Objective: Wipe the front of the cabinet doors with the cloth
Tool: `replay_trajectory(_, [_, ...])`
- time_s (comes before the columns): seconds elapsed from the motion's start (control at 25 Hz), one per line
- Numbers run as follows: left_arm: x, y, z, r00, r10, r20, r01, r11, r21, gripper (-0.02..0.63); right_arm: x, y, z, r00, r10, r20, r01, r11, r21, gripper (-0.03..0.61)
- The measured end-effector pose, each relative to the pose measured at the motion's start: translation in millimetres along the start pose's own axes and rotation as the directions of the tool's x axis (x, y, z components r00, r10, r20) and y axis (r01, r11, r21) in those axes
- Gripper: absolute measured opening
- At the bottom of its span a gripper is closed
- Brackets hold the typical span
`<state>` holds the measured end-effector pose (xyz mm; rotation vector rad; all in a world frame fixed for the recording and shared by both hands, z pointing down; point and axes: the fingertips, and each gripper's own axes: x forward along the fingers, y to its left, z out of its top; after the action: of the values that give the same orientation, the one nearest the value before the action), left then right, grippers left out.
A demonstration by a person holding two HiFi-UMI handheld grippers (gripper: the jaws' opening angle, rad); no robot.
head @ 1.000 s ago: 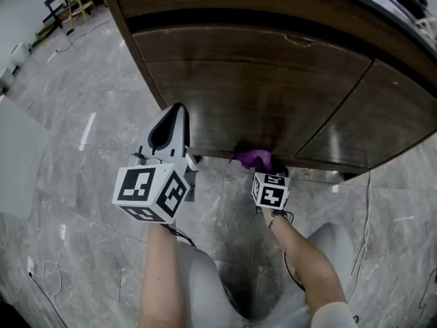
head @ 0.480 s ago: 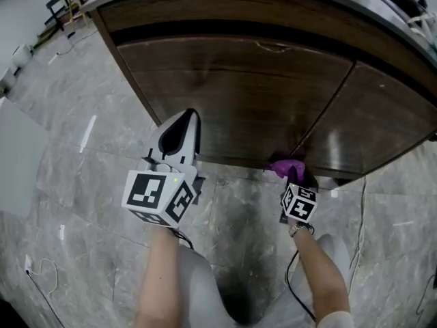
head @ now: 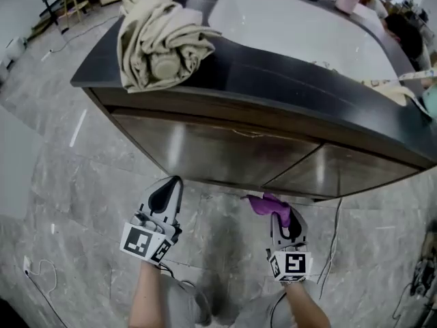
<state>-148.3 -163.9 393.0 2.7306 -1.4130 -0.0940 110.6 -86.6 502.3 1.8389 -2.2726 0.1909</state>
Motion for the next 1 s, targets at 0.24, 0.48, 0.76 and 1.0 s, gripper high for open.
replay_trajectory(0.24, [-40,22,36,0.979,0.201,0.037,-0.191,0.964,-0.185,0.011,-44,-4,47,0.993,0.012,-0.117,-0.001,0.996,0.094,0.156])
replay_trajectory(0.48, [-109,8,134,0.973,0.218,-0.079,-0.228,0.963,-0.142,0.011,-98,-2,138,0.986,0.037,-0.163,-0.011,0.988,0.156,0.155])
replay_trajectory(0.76, [-135,-102,287,0.964,0.120,-0.238,-0.164,0.971,-0.173,0.011,-206,-24,311,0.981,0.086,-0.174,-0.047,0.976,0.214,0.155])
replay_trajectory(1.0, [-124,-191,447,0.981,0.074,-0.181,-0.098,0.987,-0.128,0.011,-296,-58,490,0.995,0.097,-0.006,-0.092,0.958,0.273,0.155])
